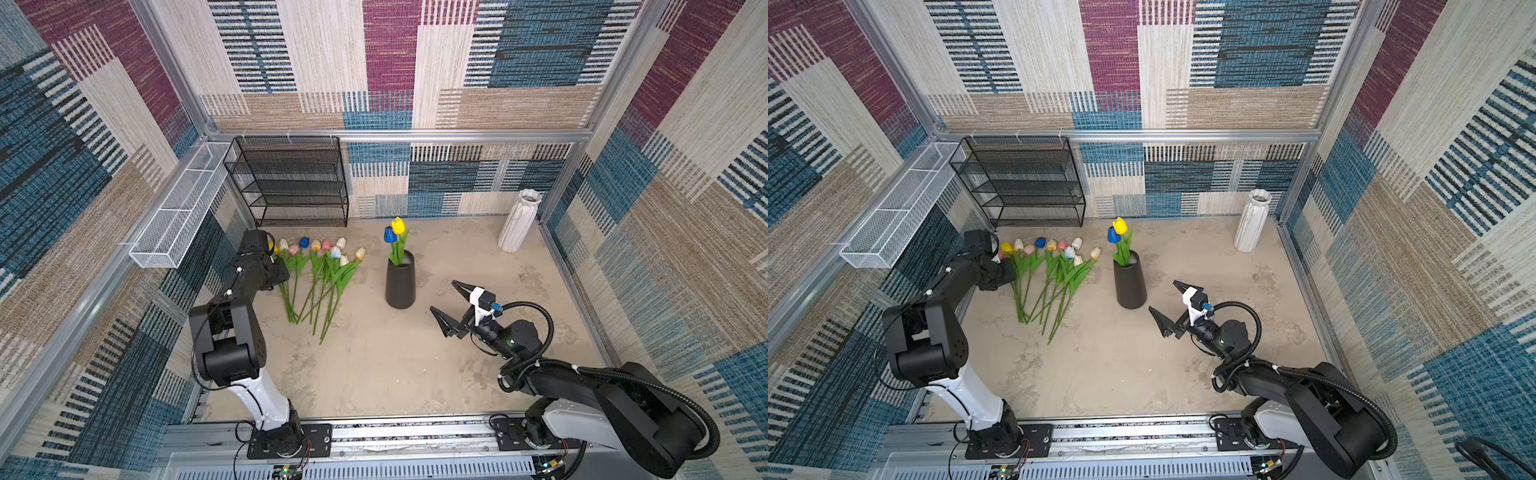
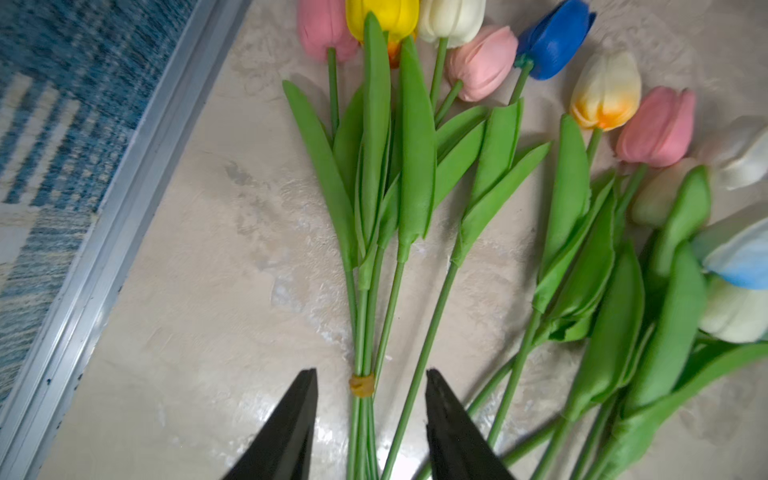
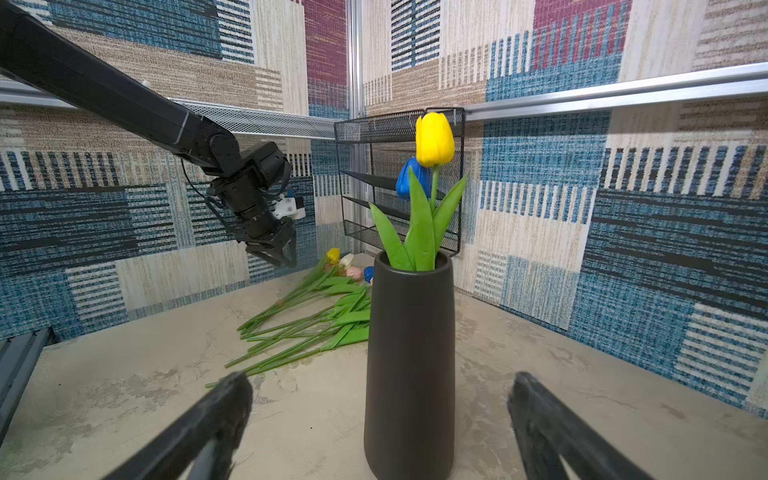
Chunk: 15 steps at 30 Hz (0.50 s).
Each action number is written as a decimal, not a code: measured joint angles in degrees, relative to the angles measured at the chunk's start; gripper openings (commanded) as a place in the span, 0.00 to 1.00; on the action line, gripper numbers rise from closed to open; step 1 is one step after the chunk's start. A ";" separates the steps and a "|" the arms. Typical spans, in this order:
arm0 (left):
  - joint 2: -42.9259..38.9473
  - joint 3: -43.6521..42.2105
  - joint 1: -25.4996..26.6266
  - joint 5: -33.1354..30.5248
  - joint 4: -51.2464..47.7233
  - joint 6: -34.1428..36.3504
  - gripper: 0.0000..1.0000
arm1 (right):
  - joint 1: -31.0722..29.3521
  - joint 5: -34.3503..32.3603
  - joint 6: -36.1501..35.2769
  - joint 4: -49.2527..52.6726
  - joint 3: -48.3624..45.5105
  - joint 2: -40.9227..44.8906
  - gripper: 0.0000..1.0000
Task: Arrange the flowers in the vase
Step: 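Open the left gripper, return to the tulips and grasp a banded stem bundle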
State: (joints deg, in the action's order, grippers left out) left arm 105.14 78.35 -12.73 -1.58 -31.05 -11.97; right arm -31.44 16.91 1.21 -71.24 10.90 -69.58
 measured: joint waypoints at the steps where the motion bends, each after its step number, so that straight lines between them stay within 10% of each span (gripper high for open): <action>1: 1.05 0.66 -0.04 -0.15 -0.81 0.04 0.47 | 0.00 0.00 0.00 0.00 0.00 -0.02 1.00; 15: 12.00 6.54 -0.26 -0.76 -6.99 1.51 0.38 | 0.00 -0.02 -0.22 0.00 0.09 -0.26 1.00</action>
State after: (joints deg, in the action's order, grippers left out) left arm 117.14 84.88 -12.99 -2.35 -38.04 -10.46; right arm -31.44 16.88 0.99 -71.24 10.98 -69.84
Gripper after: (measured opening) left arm 0.401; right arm 0.997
